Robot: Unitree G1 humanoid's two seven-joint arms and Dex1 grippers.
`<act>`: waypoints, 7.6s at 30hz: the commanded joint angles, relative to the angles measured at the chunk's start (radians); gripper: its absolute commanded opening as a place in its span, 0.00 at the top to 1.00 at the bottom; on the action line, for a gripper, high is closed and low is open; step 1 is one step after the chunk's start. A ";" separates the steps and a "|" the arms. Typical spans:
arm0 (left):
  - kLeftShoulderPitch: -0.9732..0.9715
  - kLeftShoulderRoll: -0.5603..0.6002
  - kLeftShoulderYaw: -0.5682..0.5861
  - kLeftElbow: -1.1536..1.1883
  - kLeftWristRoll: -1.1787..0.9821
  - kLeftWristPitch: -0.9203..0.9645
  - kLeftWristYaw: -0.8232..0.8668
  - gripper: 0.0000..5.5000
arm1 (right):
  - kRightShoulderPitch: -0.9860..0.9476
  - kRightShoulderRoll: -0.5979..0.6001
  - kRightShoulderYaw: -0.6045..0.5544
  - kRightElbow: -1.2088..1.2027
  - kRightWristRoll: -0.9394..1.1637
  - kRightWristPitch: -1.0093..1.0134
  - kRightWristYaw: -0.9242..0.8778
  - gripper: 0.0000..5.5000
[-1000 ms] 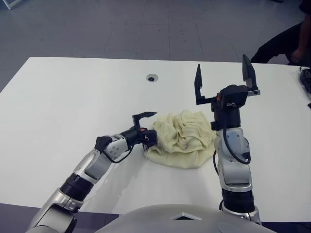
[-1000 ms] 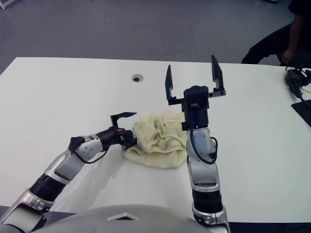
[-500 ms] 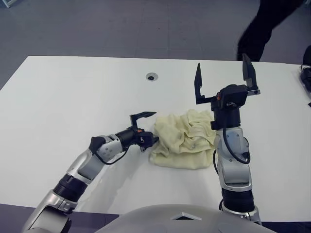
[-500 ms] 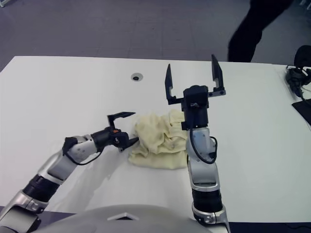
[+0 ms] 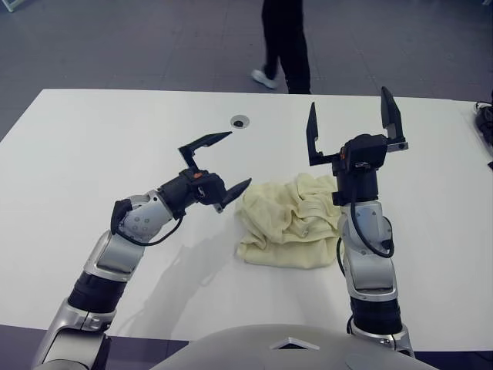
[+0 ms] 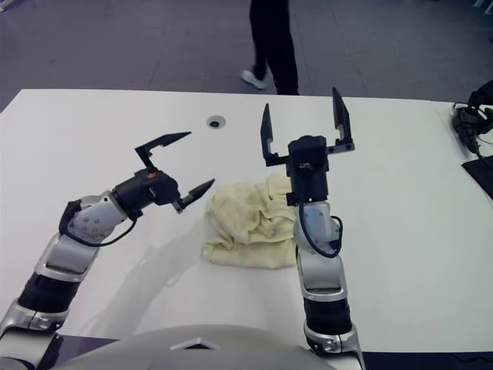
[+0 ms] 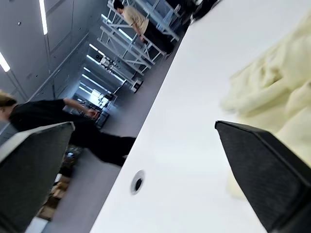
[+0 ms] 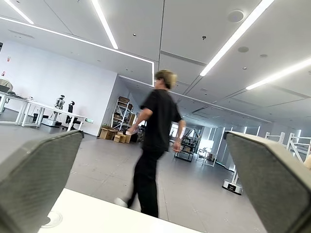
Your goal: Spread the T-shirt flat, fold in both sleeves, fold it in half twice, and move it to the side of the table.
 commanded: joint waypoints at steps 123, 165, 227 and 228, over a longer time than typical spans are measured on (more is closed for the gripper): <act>0.075 0.022 -0.234 0.212 0.203 -0.080 -0.145 1.00 | 0.101 -0.495 -0.202 -0.140 0.281 0.376 0.576 0.02; 0.060 -0.008 -0.219 0.195 0.210 -0.038 -0.134 1.00 | 0.300 -0.797 -0.072 0.055 0.063 -0.027 0.828 0.02; 0.036 -0.017 -0.221 0.215 0.233 -0.055 -0.129 1.00 | 0.221 -0.768 -0.056 0.178 -0.016 -0.054 0.709 0.02; 0.035 -0.017 -0.221 0.215 0.233 -0.055 -0.129 1.00 | 0.218 -0.767 -0.054 0.183 -0.018 -0.056 0.705 0.02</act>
